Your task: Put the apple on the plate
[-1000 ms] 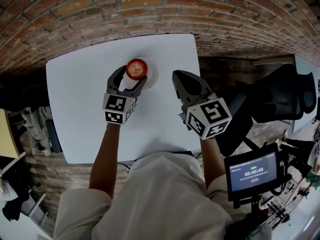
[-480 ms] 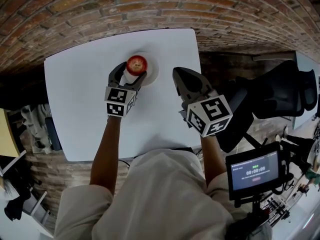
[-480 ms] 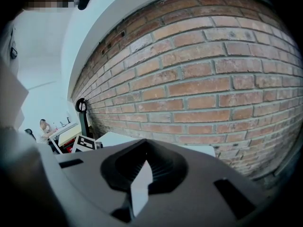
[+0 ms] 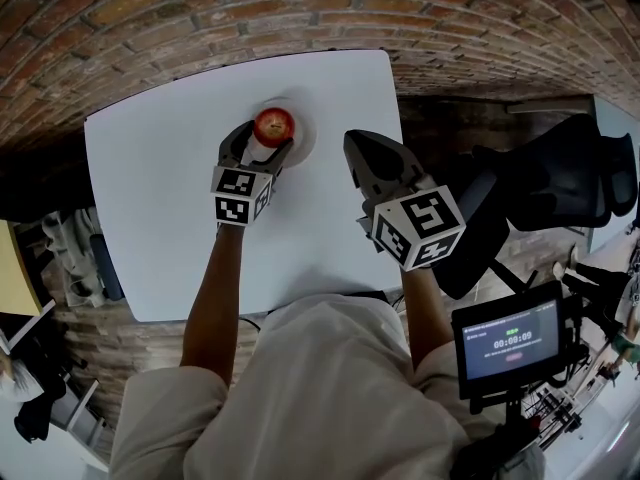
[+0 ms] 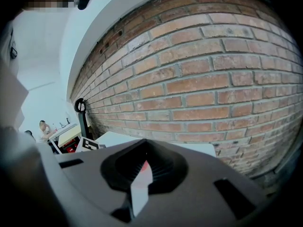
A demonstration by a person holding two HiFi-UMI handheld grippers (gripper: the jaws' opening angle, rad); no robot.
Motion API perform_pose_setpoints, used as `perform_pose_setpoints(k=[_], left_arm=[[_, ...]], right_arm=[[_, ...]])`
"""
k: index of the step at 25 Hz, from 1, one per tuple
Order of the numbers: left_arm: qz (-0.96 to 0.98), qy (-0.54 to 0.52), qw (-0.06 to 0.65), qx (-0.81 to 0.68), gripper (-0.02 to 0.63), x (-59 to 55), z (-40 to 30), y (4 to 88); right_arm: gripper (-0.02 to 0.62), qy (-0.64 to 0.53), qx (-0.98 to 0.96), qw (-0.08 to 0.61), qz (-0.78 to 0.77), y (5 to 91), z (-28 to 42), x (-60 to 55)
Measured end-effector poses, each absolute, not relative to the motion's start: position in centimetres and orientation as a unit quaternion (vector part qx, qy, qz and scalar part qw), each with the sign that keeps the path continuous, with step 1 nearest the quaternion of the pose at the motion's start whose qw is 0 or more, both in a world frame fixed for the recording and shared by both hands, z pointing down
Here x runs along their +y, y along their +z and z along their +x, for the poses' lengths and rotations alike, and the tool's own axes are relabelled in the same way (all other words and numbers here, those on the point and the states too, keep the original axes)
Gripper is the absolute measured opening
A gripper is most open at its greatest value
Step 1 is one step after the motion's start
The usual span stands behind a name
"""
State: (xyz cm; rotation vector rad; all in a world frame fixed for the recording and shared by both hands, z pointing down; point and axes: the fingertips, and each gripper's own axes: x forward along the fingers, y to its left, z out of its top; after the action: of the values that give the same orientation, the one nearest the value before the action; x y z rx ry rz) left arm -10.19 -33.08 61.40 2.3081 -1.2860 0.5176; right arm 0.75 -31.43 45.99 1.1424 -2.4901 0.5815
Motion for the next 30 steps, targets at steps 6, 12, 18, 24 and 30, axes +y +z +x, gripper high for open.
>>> perform_pose_setpoints(k=[6,12,18,24,30], left_arm=[[0.836,0.193,0.23,-0.459,0.348,-33.2,-9.4,62.4],[0.834,0.195,0.238,-0.459,0.348,-33.4,-9.2,63.0],[0.834,0.197,0.24,-0.457,0.348,-33.6,-9.1,63.3],[0.833,0.197,0.24,-0.458,0.348,-33.5,-9.1,63.3],[0.831,0.19,0.25,-0.459,0.349,-33.5,-9.1,63.3]], right_arm=[[0.005,0.207,-0.874,0.171,0.404,46.3,1.1,-31.4],[0.003,0.208,-0.873,0.173,0.405,46.5,1.3,-31.5],[0.003,0.207,-0.873,0.174,0.406,46.6,1.4,-31.5],[0.004,0.207,-0.872,0.175,0.407,46.6,1.4,-31.7],[0.003,0.21,-0.873,0.174,0.404,46.8,1.3,-31.6]])
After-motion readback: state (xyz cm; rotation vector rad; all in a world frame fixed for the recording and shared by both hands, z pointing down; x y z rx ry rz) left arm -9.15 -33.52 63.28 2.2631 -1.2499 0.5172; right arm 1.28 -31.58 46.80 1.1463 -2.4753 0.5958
